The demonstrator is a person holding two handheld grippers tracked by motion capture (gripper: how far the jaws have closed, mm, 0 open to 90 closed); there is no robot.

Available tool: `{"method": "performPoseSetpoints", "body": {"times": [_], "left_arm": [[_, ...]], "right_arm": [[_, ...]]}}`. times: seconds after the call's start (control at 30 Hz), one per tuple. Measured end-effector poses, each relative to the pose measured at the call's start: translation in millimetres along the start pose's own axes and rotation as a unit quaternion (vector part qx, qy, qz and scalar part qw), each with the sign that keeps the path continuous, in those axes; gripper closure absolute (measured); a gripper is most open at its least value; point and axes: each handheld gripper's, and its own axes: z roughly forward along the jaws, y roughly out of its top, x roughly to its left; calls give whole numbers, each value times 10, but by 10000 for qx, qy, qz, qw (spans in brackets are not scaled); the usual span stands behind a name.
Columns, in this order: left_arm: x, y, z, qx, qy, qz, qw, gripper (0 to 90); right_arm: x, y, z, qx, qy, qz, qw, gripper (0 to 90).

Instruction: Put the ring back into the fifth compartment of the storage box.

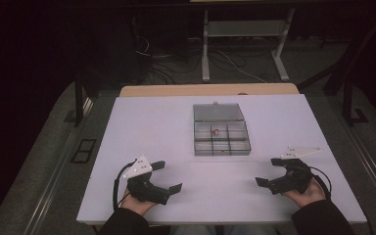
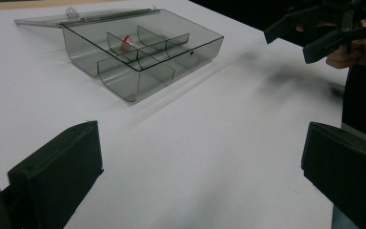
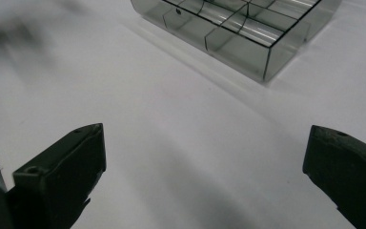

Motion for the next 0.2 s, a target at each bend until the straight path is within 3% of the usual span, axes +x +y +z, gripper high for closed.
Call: {"method": "performPoseSetpoints", "body": {"times": [0.2], "left_arm": [[5,-2,-1,15,11,-23,10000,0]], "right_arm": [[1,-127,-40,-91,-78,57,9999,2]]}}
